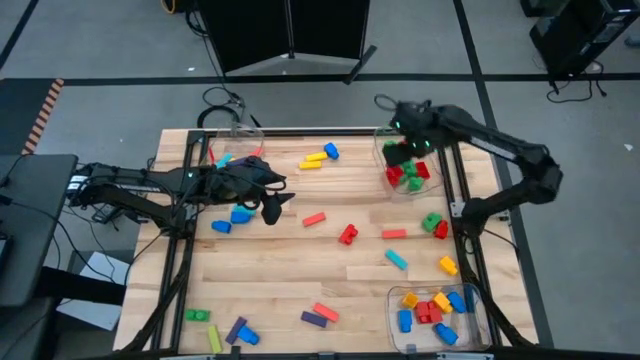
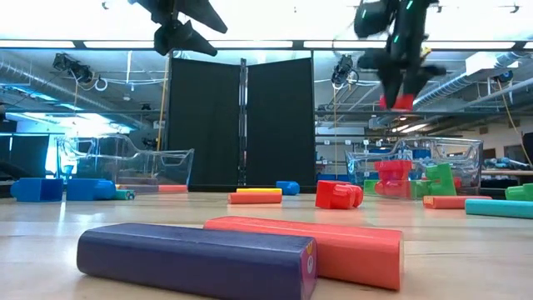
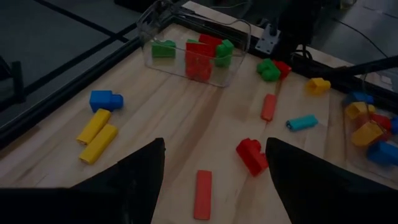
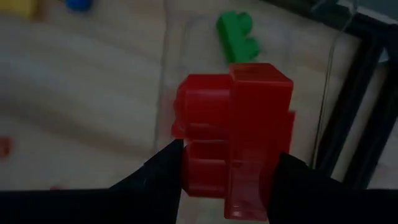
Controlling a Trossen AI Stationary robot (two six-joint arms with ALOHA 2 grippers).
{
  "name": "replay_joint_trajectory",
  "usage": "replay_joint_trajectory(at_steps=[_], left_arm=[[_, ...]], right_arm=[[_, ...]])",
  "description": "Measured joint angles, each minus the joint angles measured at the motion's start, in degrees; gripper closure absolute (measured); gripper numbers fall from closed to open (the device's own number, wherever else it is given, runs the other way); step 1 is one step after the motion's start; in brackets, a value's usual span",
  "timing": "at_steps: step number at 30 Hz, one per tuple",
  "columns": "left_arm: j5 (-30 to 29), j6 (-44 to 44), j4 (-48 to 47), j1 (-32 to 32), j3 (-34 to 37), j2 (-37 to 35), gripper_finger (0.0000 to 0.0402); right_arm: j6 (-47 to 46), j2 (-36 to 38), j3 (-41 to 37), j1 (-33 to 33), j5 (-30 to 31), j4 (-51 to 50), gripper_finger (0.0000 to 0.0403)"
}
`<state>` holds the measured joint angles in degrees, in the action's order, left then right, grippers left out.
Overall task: Sort blocks by size
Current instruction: Put the red 2 stud game piece into the top right transparent bin, then put the orange block into the top left transparent bin
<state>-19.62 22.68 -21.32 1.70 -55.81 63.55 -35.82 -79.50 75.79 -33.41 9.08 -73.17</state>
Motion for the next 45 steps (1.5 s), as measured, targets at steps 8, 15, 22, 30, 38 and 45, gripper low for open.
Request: replay_joint_trajectory(at_steps=[8, 15, 22, 30, 38, 45], left_arm=[[0.13, -1.53, -0.02, 0.00, 0.00, 0.00, 0.0117], [0.15, -1.64, -0.34, -0.02, 0.00, 0.00, 0.0117], [0.15, -2.90, -1.22, -0.68, 0.00, 0.00, 0.0117], [0.15, -4.33, -1.31, -0.92, 0.00, 0.00, 0.0117], [0.15, -4.44, -1.25, -1.01, 0.00, -0.01, 0.0117], [-0.31, -4.48, -0.66, -1.01, -0.01, 0.00, 0.0117]], right_arm=[[6.25, -11.17, 0.02, -14.47, -9.12, 8.84, 0.0225], [7.09, -18.72, 0.02, -16.91, -10.65, 8.42, 0.0225], [6.29, -21.91, 0.00, -16.87, -12.62, 7.62, 0.0195], [6.06, -22.01, -0.02, -16.28, -12.59, 7.50, 0.0140], [6.83, -20.51, -0.04, -15.21, -11.21, 7.23, 0.0186], [7.32, -11.42, -0.04, -10.66, -10.10, 4.42, 0.0257]])
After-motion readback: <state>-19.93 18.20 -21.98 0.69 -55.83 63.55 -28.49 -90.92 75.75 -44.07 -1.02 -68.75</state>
